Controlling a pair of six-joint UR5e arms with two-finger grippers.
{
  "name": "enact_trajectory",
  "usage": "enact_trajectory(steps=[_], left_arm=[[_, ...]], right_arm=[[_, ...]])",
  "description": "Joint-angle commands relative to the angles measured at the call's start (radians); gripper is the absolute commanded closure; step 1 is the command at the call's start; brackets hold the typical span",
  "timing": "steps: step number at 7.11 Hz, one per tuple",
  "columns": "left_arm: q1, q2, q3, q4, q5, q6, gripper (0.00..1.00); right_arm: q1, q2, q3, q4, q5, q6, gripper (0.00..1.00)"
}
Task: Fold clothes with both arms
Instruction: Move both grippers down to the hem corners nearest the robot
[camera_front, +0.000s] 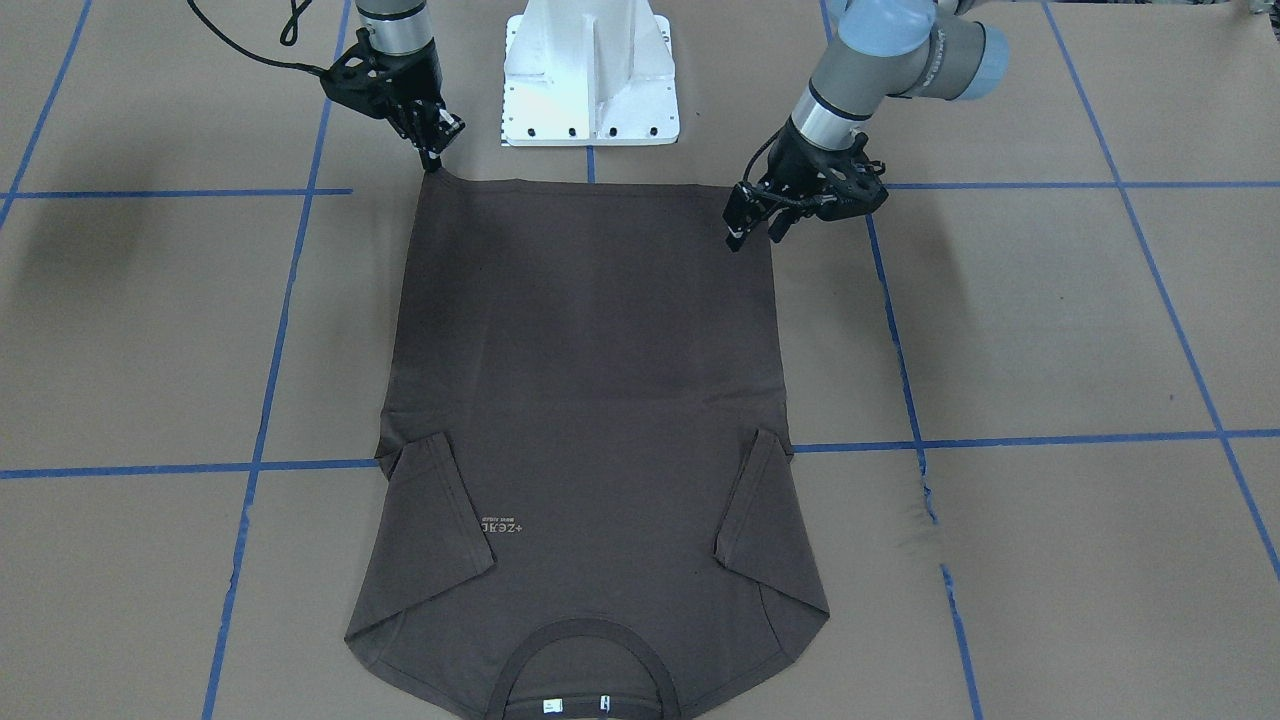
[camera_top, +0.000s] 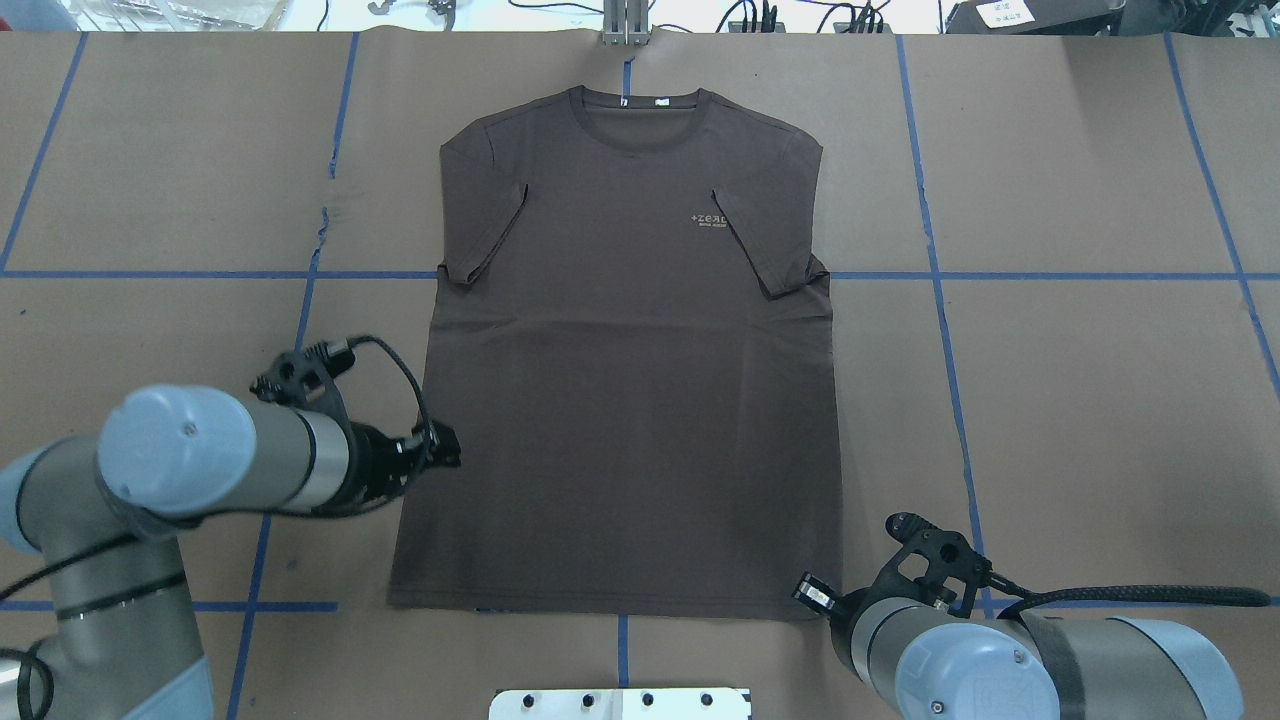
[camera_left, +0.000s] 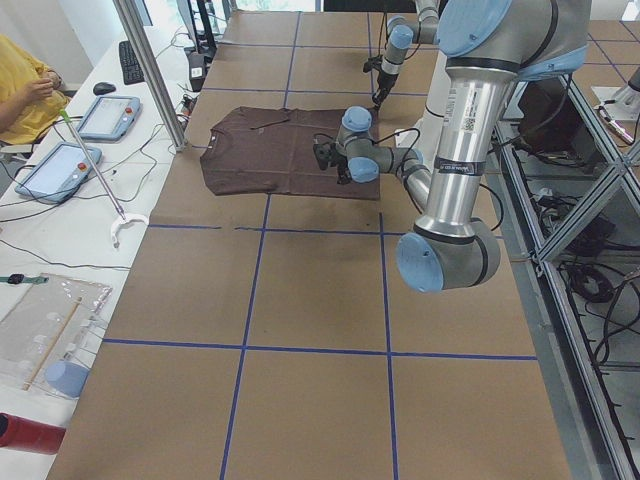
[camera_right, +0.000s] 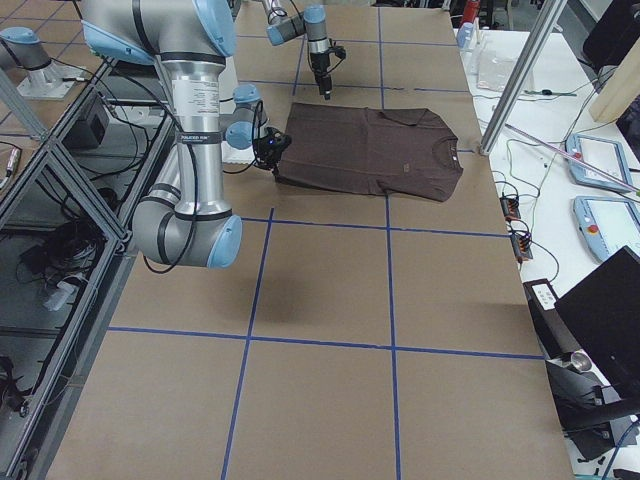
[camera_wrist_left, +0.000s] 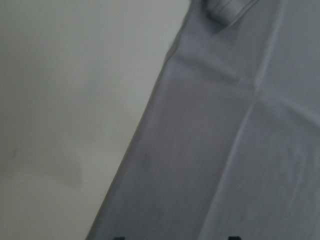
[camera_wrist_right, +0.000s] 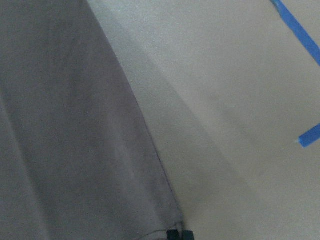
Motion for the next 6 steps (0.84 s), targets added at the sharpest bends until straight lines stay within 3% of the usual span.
enact_trajectory(steps=[1,6], left_arm=[[0.152,0.011,-0.024,0.137,0.085,-0.094,0.30],[0.203,0.040,-0.064,0.234,0.086,-0.107,0.31]], right_arm=[[0.002,0.001,0.001,-0.004,0.001,0.000,1.00],[-0.002,0.006,-0.002,-0.004,0.001,0.000,1.00]])
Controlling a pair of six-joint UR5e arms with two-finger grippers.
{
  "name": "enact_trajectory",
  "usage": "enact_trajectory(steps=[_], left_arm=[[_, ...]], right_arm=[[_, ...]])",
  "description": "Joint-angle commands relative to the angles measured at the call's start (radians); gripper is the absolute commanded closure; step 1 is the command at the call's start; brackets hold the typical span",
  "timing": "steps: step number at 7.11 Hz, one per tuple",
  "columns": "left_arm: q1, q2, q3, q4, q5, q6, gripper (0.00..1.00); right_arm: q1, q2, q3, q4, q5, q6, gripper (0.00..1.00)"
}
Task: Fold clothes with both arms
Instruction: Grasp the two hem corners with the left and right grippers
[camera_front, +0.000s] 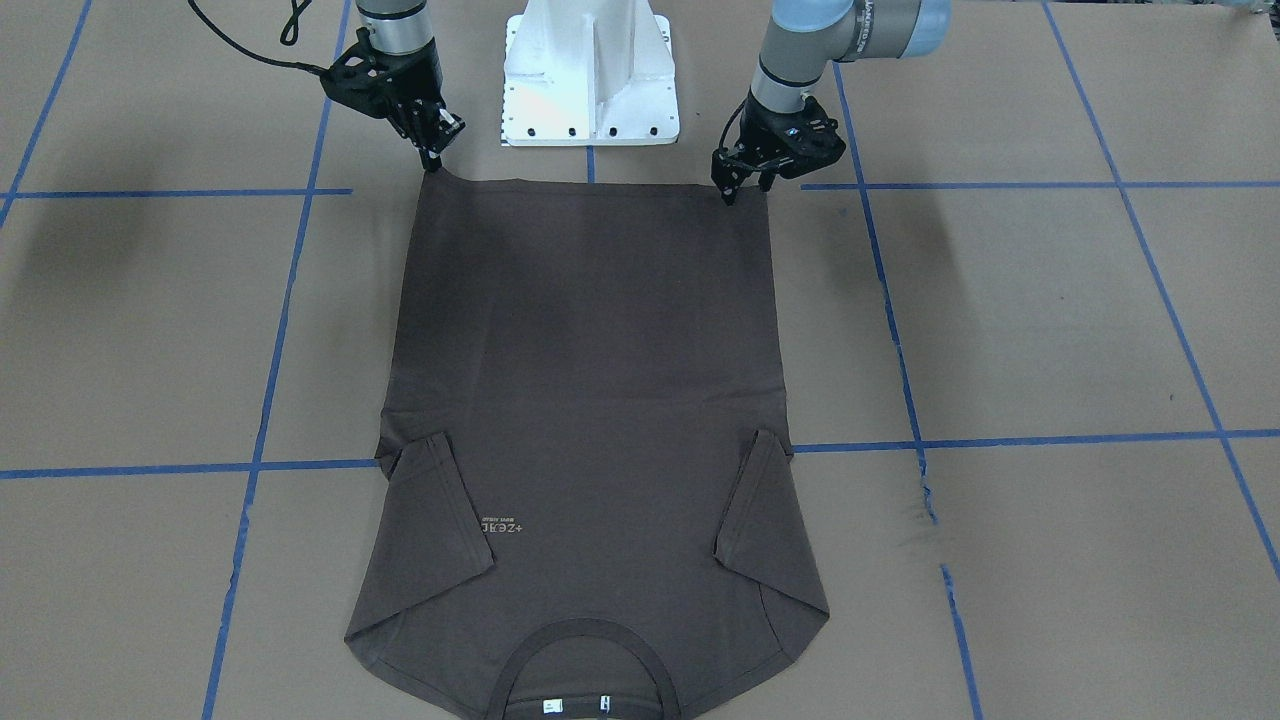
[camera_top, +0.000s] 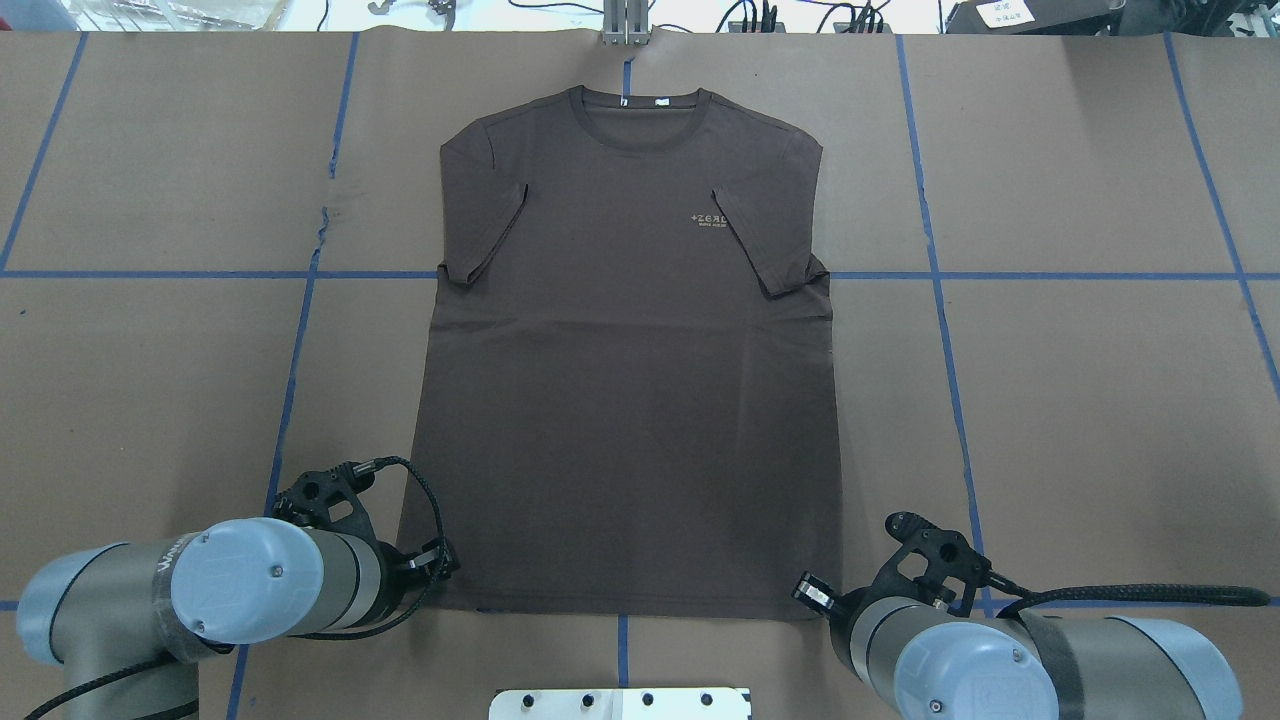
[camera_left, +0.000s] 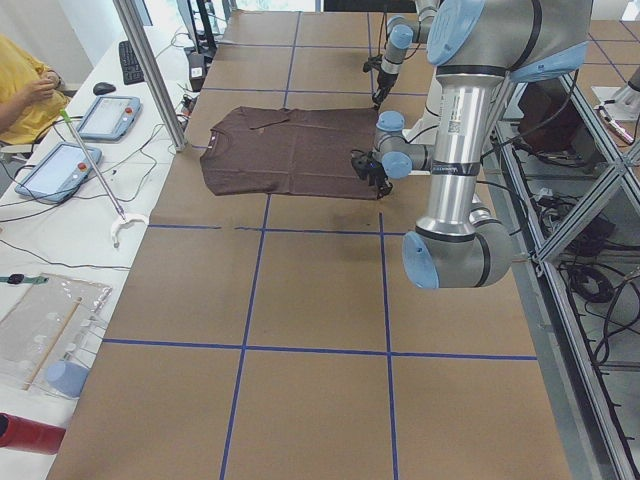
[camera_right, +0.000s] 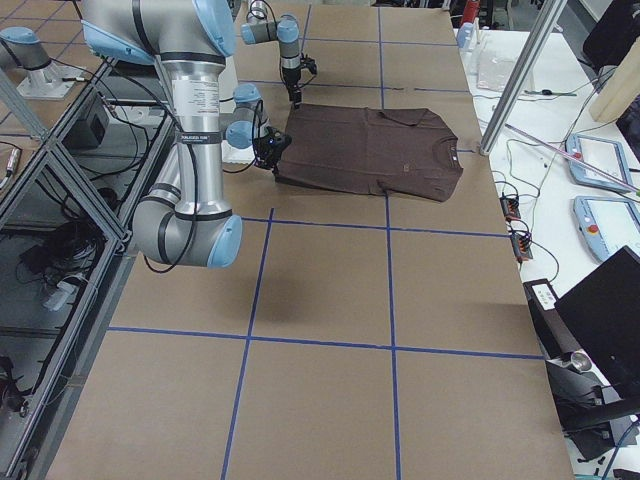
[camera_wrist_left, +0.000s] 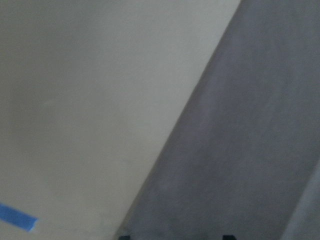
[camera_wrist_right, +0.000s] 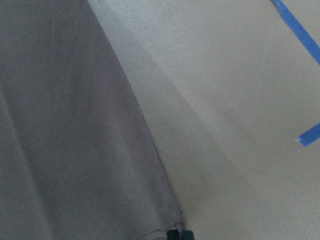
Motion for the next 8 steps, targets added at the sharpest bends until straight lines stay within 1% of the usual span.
enact_trajectory(steps=[1,2,3,5,6,7,8], left_arm=[[0.013,0.014,-0.004,0.008,0.003,-0.001,0.31],[0.013,0.018,-0.002,0.008,0.003,0.002,0.32],[0.011,0.018,-0.005,0.008,0.003,-0.001,0.42],[0.013,0.016,-0.002,0.008,0.003,-0.001,0.68],[0.011,0.018,-0.002,0.008,0.003,-0.001,0.72],[0.011,0.018,-0.005,0.010,0.001,-0.001,0.83],[0.011,0.016,-0.010,0.008,0.000,-0.001,1.00]], right_arm=[[-0.001,0.000,0.000,0.000,0.000,-0.001,1.00],[-0.001,-0.001,0.000,0.000,0.000,-0.001,1.00],[0.000,0.000,0.000,-0.001,0.000,-0.001,1.00],[0.000,-0.003,0.000,-0.001,0.000,-0.001,1.00],[0.000,-0.001,0.000,-0.001,0.000,-0.001,1.00],[0.002,-0.003,0.000,-0.001,0.000,-0.001,1.00],[0.000,-0.003,-0.002,-0.001,0.000,-0.001,1.00]])
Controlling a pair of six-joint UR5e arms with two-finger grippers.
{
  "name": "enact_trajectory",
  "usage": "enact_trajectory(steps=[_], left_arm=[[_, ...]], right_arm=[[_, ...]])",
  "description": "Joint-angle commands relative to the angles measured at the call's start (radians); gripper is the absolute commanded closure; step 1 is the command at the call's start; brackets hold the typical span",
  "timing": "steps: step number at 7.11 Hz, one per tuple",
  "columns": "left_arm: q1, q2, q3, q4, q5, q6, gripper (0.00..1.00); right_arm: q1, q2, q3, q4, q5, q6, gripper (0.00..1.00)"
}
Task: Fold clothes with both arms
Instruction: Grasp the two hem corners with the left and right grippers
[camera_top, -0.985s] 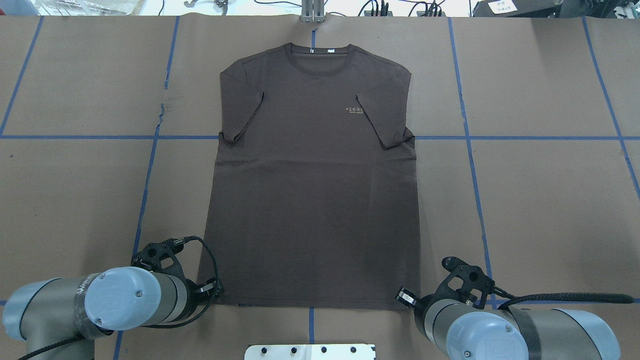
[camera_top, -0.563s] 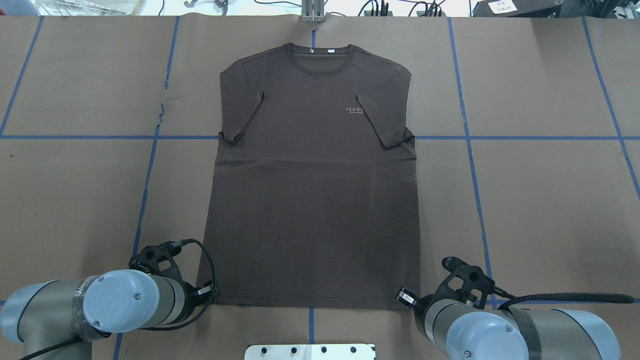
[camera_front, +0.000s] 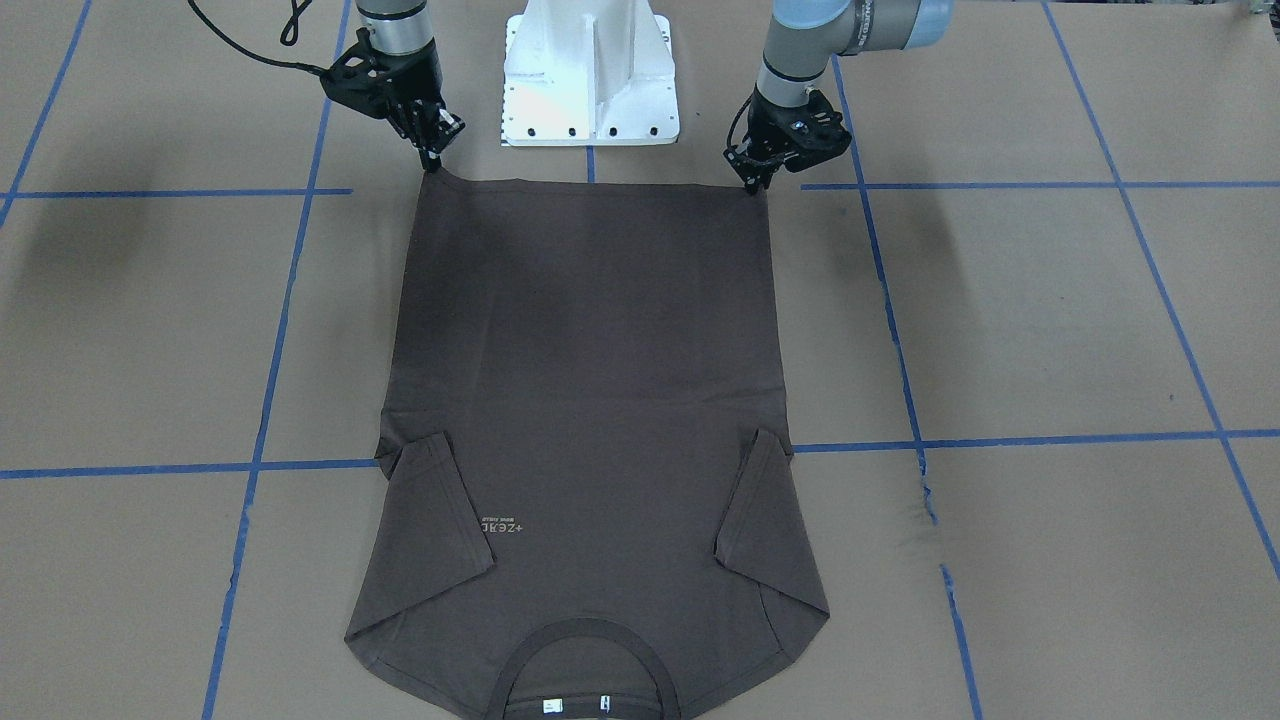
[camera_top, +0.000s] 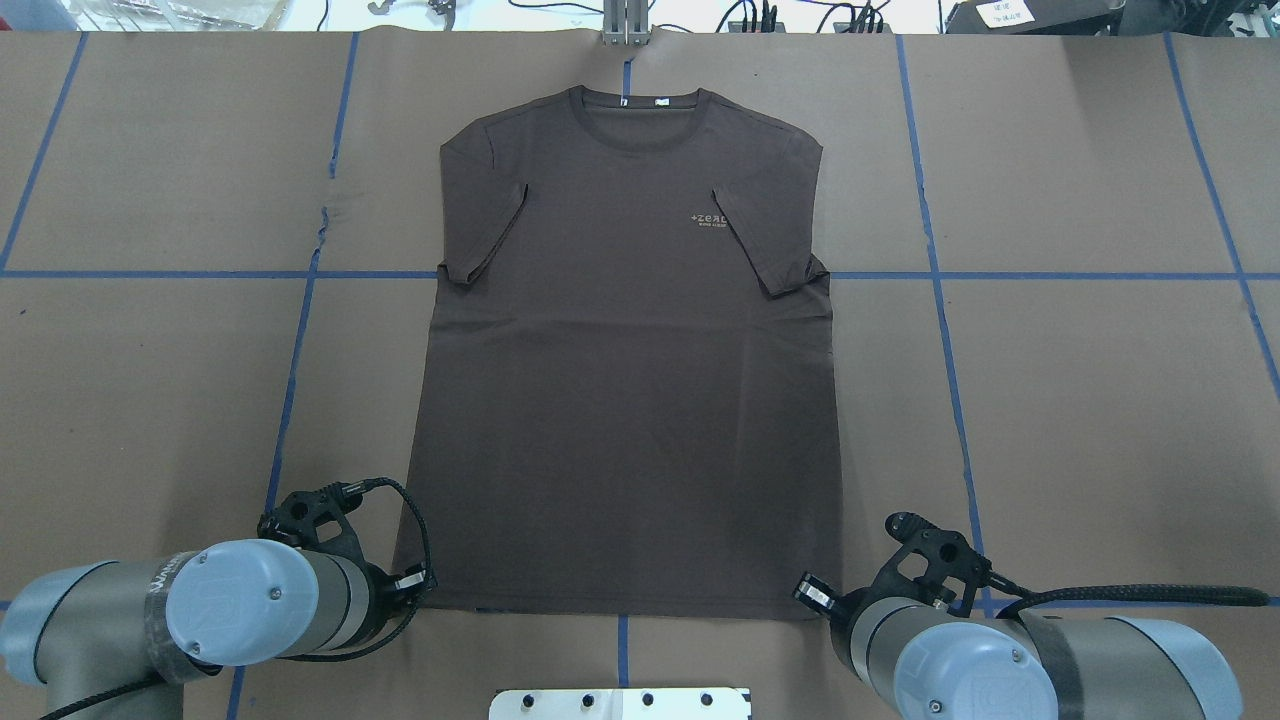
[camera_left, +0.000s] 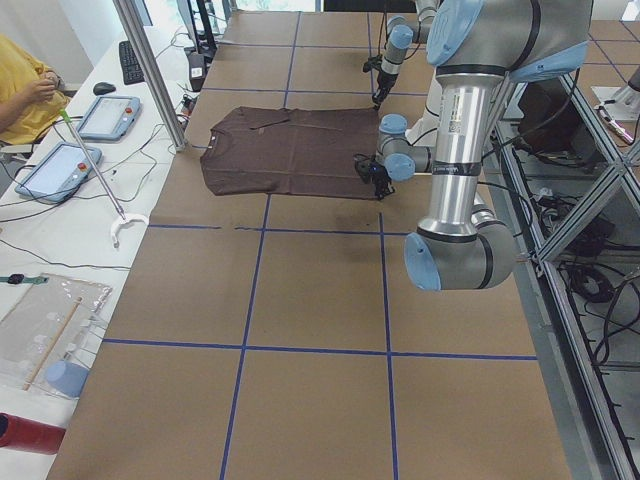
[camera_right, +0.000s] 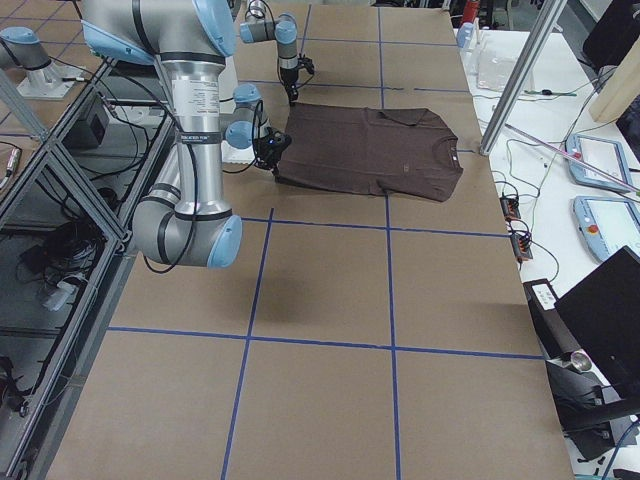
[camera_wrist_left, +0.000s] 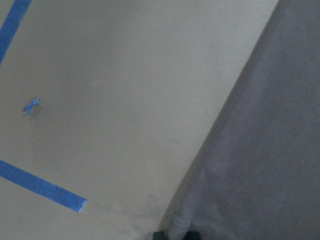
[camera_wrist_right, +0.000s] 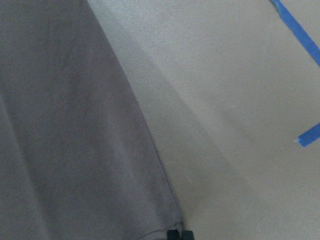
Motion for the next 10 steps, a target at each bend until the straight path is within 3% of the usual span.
enact_trajectory(steps=[1,4,6,8,9,10], left_arm=[[0.000,0.000,-0.033,0.001,-0.008,0.002,1.00],[0.003,-0.003,-0.108,0.013,-0.009,-0.020,1.00],[0.102,-0.009,-0.269,0.192,-0.008,-0.106,1.00],[0.126,-0.018,-0.299,0.196,-0.008,-0.145,1.00],[0.119,-0.032,-0.279,0.196,-0.006,-0.153,1.00],[0.025,-0.067,-0.247,0.194,-0.003,-0.134,1.00]], right_arm=[[-0.001,0.000,-0.001,0.000,0.000,0.000,1.00],[-0.002,-0.014,0.008,0.000,0.003,0.000,1.00],[-0.065,-0.139,0.150,0.000,0.008,0.002,1.00],[-0.073,-0.155,0.236,0.000,0.009,0.002,1.00],[-0.017,-0.142,0.236,0.001,0.011,-0.008,1.00],[0.049,-0.113,0.215,0.000,0.053,-0.041,1.00]])
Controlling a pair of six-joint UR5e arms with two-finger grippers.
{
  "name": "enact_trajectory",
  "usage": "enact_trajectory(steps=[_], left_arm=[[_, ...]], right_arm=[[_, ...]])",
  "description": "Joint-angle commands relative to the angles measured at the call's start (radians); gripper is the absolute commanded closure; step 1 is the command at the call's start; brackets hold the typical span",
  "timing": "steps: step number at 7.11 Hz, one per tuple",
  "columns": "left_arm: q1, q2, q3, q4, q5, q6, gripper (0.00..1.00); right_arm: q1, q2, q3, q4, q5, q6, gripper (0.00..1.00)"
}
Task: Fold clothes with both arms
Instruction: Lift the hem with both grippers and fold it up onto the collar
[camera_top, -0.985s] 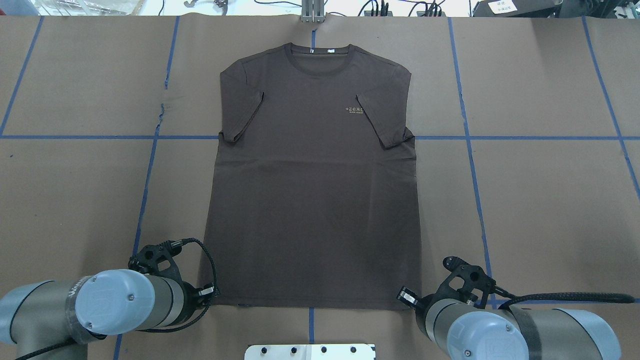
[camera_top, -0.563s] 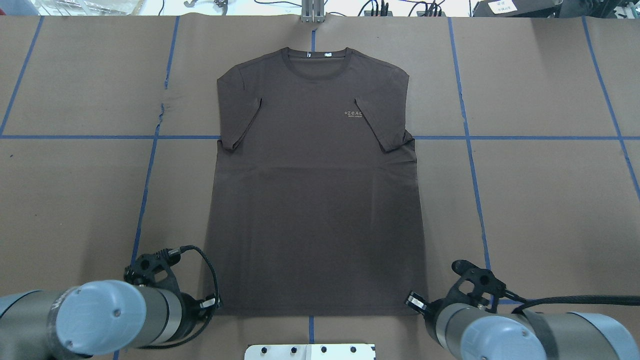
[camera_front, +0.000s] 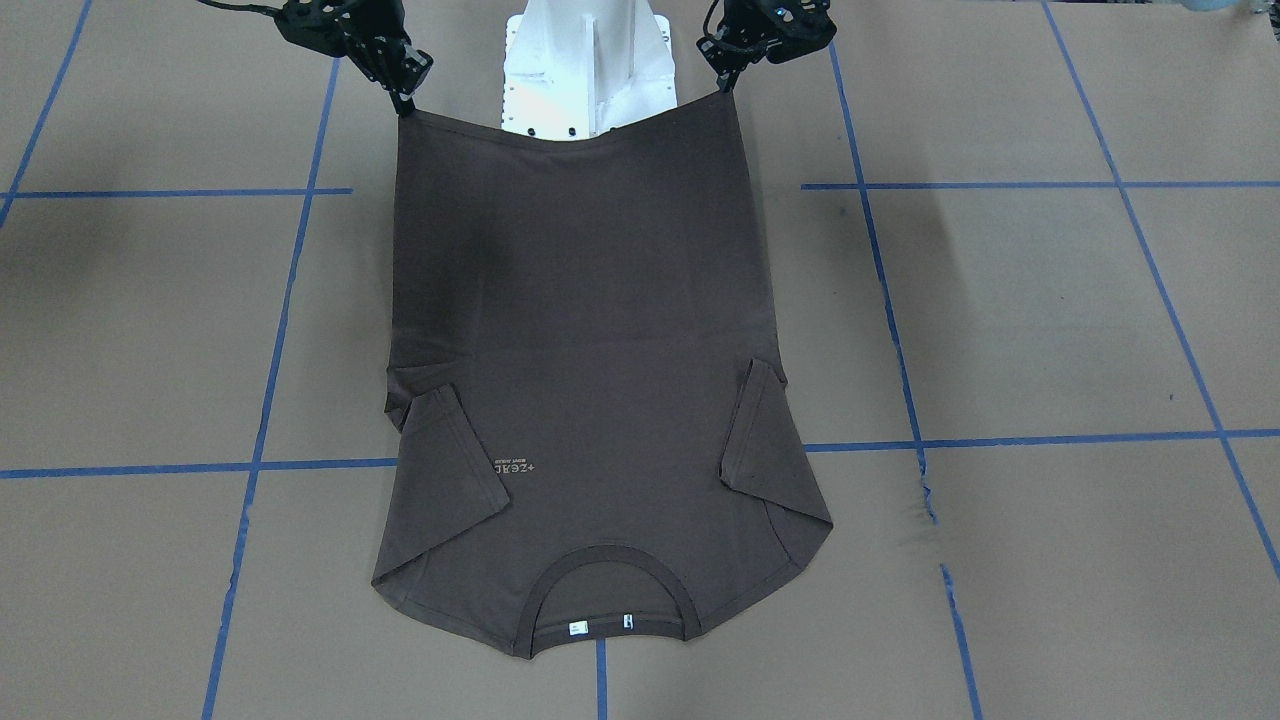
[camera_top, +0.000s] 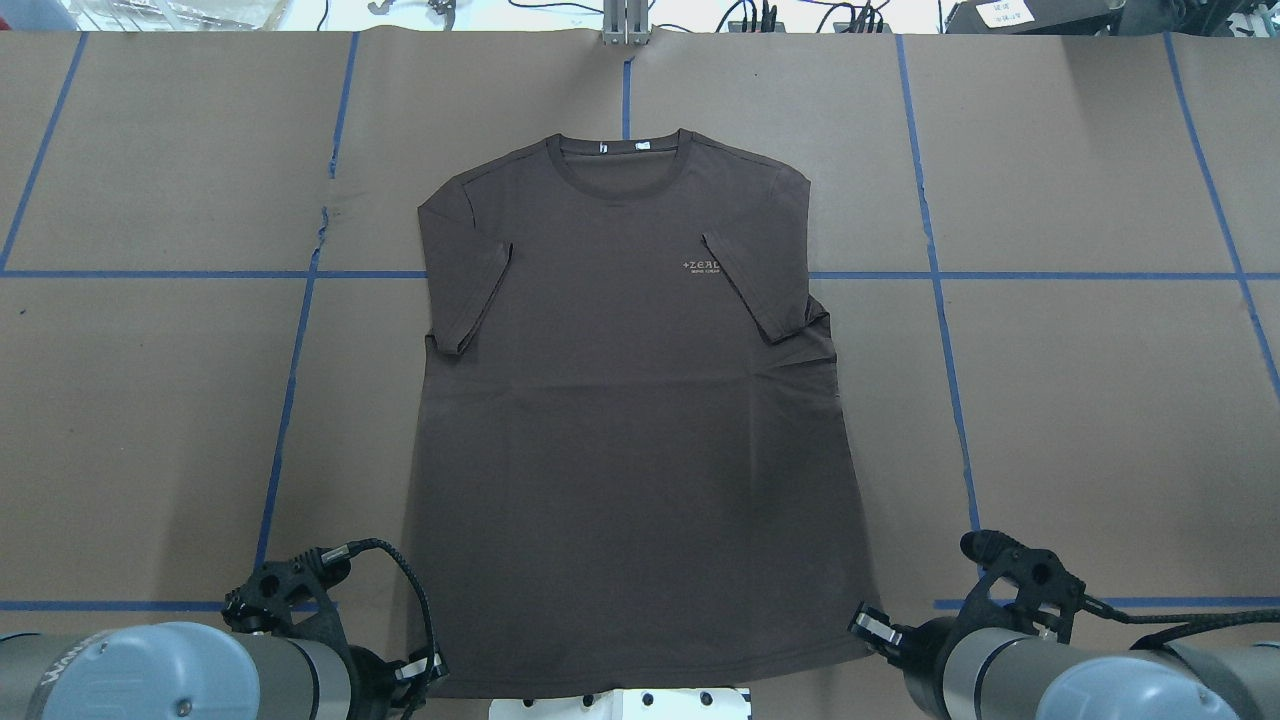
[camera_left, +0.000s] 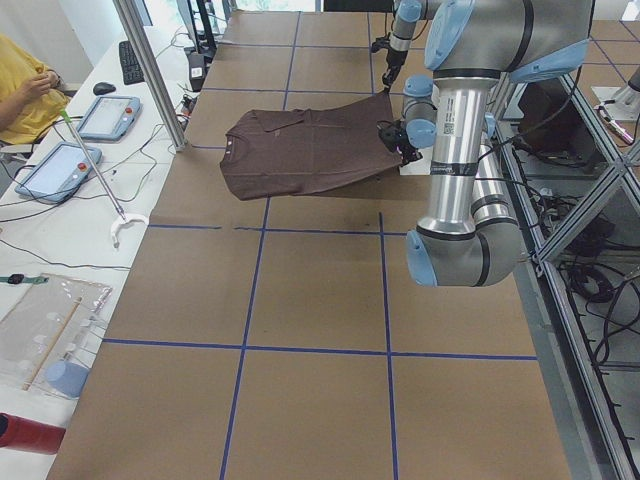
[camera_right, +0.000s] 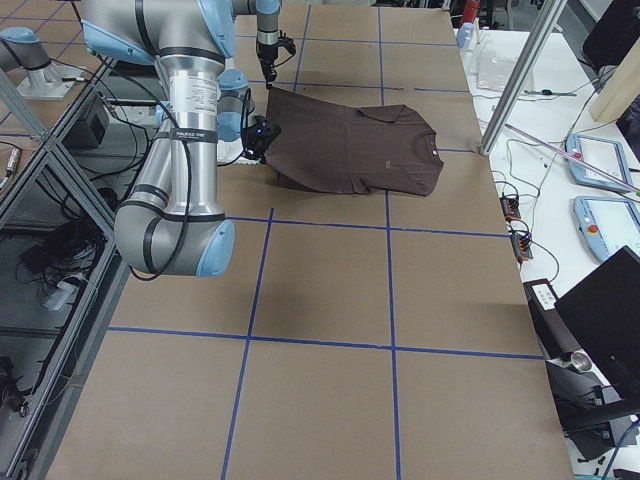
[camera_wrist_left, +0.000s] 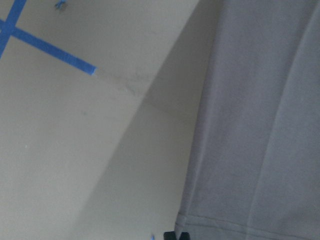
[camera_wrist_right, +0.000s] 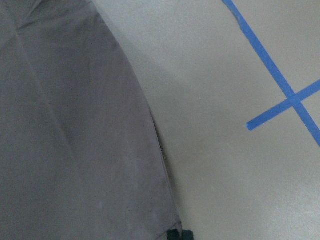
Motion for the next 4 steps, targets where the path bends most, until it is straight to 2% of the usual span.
enact_trajectory(steps=[1,2,4], left_arm=[[-0.175,-0.086,0.059,0.004,0.003,0.091,1.00],[-0.246,-0.122,0.127,0.001,0.003,0.187,1.00],[-0.405,-0.191,0.248,-0.012,0.000,0.315,1.00]], right_arm=[[0.176,0.103,-0.057,-0.002,0.074,-0.113,1.00],[0.285,0.154,-0.127,-0.002,0.123,-0.194,1.00],[0.463,0.329,-0.373,-0.002,0.200,-0.356,1.00]])
